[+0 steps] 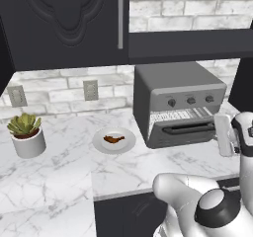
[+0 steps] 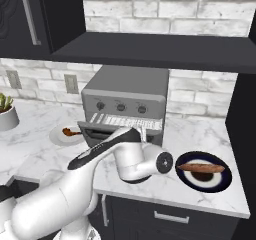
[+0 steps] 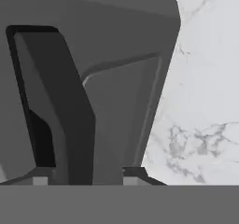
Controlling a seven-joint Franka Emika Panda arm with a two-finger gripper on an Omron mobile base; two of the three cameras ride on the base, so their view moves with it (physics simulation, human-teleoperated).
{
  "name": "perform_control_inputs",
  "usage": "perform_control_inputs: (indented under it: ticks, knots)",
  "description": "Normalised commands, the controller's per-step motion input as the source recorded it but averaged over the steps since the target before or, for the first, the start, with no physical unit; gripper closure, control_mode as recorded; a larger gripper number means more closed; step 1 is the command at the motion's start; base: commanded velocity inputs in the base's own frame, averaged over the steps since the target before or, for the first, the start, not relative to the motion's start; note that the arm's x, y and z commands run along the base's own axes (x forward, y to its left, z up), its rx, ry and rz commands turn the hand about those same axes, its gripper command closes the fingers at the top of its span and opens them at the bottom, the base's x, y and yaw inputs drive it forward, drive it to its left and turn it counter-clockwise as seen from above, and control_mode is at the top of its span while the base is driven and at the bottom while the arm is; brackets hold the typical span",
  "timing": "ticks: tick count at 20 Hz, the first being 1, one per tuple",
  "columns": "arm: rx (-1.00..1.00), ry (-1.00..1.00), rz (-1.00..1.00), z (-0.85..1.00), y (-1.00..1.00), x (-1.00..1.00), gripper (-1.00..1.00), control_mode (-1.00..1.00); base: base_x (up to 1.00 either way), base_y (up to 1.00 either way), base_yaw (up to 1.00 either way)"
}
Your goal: Open the toaster oven door. Place the baguette on the top rack in the toaster oven and place the chicken drumstick on the bottom rack.
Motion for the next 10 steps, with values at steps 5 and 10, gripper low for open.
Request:
perform_control_inputs:
  ticks: [5,10]
  knots:
    - [-0.36,0.56,0.28,-1.0,-0.13,-0.96,1.0,-1.0,0.0,0.0,0.0]
    - [-0.22,0.3,0.18,-0.67,0.04,-0.5,-1.0,-1.0,0.0,0.0,0.0]
